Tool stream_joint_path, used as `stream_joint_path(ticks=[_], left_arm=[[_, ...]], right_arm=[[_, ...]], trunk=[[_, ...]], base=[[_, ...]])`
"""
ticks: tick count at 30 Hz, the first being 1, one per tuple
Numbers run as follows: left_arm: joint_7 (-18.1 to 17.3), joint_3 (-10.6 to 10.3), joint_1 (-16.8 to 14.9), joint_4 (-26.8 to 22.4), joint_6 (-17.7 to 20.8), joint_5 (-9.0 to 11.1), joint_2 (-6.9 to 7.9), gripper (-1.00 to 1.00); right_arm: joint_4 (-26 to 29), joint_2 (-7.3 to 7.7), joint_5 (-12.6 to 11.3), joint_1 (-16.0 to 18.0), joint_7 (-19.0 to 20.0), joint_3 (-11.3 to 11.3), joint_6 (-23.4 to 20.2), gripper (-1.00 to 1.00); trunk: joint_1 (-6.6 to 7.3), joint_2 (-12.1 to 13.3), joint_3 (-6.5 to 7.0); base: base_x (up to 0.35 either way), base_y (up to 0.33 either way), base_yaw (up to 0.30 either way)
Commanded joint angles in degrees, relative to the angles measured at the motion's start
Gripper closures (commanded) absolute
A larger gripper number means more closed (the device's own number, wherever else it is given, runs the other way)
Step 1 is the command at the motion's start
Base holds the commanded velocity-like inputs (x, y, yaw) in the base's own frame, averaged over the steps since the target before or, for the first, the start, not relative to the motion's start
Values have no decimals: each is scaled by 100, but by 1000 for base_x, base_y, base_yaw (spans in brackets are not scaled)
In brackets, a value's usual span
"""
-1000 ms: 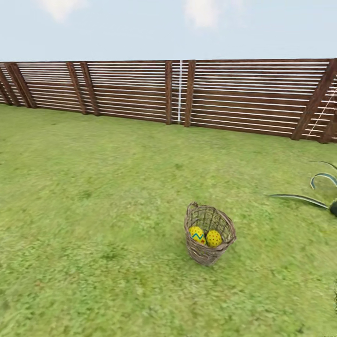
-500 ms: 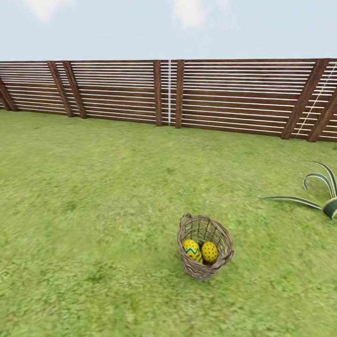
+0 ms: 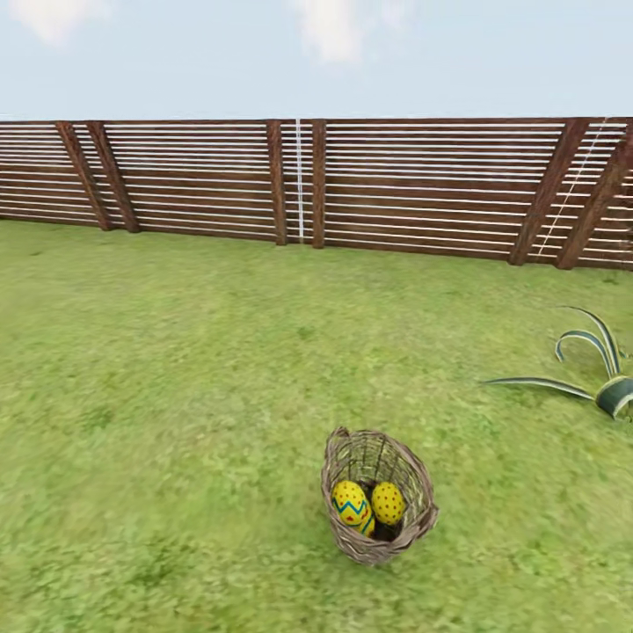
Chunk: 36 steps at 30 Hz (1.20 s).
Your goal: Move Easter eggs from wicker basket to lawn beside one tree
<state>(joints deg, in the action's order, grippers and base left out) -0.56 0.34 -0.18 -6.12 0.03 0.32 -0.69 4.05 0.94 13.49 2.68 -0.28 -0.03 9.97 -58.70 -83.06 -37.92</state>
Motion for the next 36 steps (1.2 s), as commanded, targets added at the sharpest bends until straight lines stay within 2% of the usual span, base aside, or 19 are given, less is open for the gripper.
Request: stream_joint_path(ticks=[1,11,13,31,36], left_arm=[[-6,3,0,-4,2,0,-4,-100],[-6,-5,0,-58,13,-20,-25,-100],[-6,-7,0,-33,9,-23,-31,-100],[64,10,0,10,6,3,-48,-100],[64,8,0,7,-2,-4,-50,-100]], right_arm=[[-8,-1,28,4,-1,-7,16,-100],[-83,-1,-11,4,-7,-179,-53,-100],[-280,-10,-7,4,0,-207,-45,-100],[-376,8,40,4,0,-215,24,-100],[-390,-5,100,4,1,-186,24,-100]], trunk=[[-3,-2,0],[-3,-2,45],[-3,-2,53],[-3,-2,84],[-3,-2,89]], base=[[339,0,-267],[339,0,-275],[339,0,-281],[339,0,-286],[120,0,-83]])
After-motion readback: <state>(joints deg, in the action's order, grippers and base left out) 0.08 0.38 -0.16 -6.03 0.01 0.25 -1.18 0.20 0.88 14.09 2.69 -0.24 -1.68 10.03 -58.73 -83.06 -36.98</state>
